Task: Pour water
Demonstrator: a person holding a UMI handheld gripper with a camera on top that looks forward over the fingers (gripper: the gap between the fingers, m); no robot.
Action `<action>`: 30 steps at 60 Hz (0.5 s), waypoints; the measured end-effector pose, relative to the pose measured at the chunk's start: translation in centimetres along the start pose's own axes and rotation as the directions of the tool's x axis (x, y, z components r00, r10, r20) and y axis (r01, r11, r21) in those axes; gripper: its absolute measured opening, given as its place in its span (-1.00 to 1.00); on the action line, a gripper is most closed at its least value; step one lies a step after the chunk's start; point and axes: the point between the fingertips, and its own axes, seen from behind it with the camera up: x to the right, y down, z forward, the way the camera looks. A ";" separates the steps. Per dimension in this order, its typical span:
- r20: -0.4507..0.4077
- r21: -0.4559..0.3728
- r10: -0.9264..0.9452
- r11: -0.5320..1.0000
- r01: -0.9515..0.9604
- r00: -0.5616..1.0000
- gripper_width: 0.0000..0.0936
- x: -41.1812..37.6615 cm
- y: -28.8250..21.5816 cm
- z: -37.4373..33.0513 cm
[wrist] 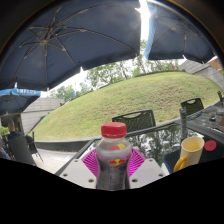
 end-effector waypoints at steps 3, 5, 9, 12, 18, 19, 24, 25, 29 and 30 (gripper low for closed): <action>0.002 0.035 0.132 0.991 -0.132 0.991 -0.33 1.4 -2.5 0.0; 0.009 0.047 0.235 0.971 -0.235 0.972 -0.33 2.8 -3.6 0.0; 0.025 0.065 0.468 0.881 -0.469 0.883 -0.33 5.9 -5.4 0.7; 0.034 0.071 0.620 0.781 -0.621 0.784 -0.33 8.5 -6.0 0.8; 0.073 0.045 0.852 0.516 -0.855 0.518 -0.33 11.6 -6.5 0.9; 0.089 0.030 0.882 0.462 -0.887 0.462 -0.33 12.8 -7.0 0.9; 0.139 0.001 0.963 0.233 -0.972 0.231 -0.33 13.6 -7.0 1.2; 0.142 -0.006 0.971 0.194 -0.981 0.191 -0.33 13.8 -6.8 1.3; 0.134 -0.025 0.989 0.071 -0.997 0.067 -0.31 14.8 -6.1 1.3; 0.130 -0.027 0.990 0.050 -0.998 0.046 -0.31 15.0 -5.9 1.3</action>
